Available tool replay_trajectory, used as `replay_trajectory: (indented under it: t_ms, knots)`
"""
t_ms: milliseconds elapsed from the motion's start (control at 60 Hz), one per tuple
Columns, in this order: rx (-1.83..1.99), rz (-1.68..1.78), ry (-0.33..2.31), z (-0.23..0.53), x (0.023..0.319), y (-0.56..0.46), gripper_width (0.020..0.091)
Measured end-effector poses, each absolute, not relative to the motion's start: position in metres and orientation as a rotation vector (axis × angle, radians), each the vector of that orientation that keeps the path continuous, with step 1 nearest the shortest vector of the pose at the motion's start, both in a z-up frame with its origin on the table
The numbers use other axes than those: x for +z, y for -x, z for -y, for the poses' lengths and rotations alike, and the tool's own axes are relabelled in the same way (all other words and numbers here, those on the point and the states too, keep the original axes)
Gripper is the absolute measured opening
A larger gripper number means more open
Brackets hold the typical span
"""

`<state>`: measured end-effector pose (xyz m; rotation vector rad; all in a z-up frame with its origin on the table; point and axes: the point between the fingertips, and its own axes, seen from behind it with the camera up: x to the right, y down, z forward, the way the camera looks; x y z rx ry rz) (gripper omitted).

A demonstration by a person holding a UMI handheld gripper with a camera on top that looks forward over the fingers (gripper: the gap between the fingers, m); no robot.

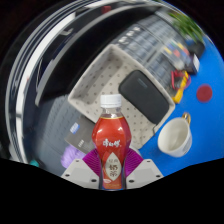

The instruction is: Pour water

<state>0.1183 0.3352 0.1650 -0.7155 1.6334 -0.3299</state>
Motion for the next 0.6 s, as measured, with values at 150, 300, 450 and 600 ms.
replay_trajectory:
  t_ms: [150,300,450,600]
  knots:
    - [-0.022,-1.649,0.430,-0.347,0.181,-0.125,0.0266]
    - [0.201,-1.660,0.204,-0.346,0.177,-0.130,0.0267]
    - [0.331,-1.663,0.014,-0.332,0.163,-0.132,0.0265]
    - [0.440,-1.675,-0.114,-0.326,0.152,-0.136,0.0265]
